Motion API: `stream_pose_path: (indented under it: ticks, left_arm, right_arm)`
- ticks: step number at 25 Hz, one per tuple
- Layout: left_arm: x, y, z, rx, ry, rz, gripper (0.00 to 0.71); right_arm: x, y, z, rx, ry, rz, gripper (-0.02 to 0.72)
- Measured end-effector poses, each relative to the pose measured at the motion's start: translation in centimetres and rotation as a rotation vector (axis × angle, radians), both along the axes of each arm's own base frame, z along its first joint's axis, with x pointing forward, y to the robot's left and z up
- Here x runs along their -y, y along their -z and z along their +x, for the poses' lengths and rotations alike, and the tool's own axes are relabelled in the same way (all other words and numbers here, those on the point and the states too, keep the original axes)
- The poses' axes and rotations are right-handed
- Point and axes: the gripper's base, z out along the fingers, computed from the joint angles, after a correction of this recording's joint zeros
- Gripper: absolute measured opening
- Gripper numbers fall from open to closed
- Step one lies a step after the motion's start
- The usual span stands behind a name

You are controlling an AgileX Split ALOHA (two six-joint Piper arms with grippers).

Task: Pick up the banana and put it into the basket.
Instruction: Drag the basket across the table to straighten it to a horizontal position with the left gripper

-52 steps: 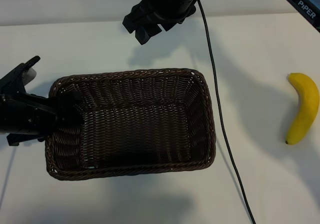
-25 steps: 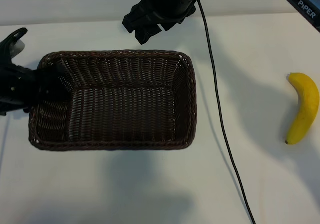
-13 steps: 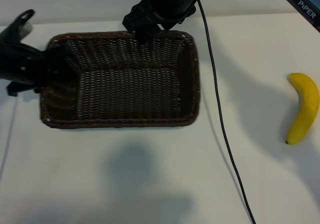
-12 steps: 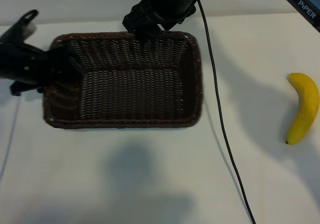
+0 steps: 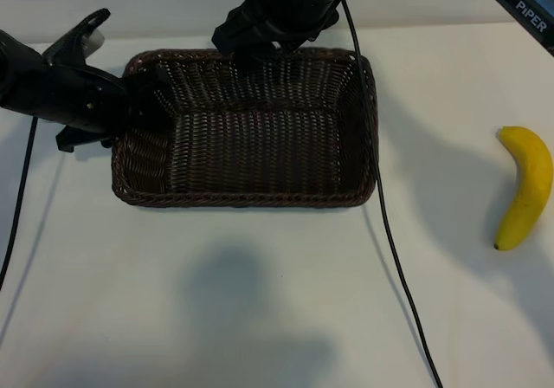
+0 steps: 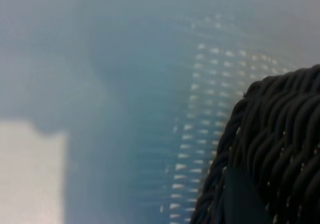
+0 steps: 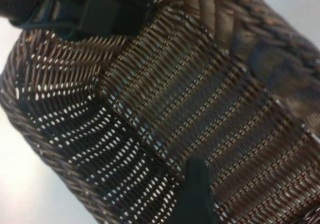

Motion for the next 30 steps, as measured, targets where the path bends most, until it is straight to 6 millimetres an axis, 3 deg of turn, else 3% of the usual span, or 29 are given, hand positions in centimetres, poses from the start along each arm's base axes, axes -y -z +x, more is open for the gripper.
stream_pose_path:
  ticks: [7,24,26,30]
  left_arm:
    - [0.1,2.1,0.4,-0.059,-0.033,-0.016,0.348]
    - [0.3,2.3,0.3,-0.072,-0.023,-0.049,0.347]
    - [0.4,2.3,0.3,-0.072,-0.02,-0.054,0.388]
    - [0.5,2.2,0.2,-0.079,-0.011,-0.061,0.555]
  right_arm:
    - [-0.1,0.0,-0.1,-0.009,-0.002,0.016,0.57]
    - [-0.2,0.0,-0.1,-0.011,-0.002,0.021,0.57]
    - [-0.2,0.0,-0.1,-0.011,-0.002,0.021,0.57]
    - [-0.2,0.0,-0.1,-0.011,-0.002,0.021,0.57]
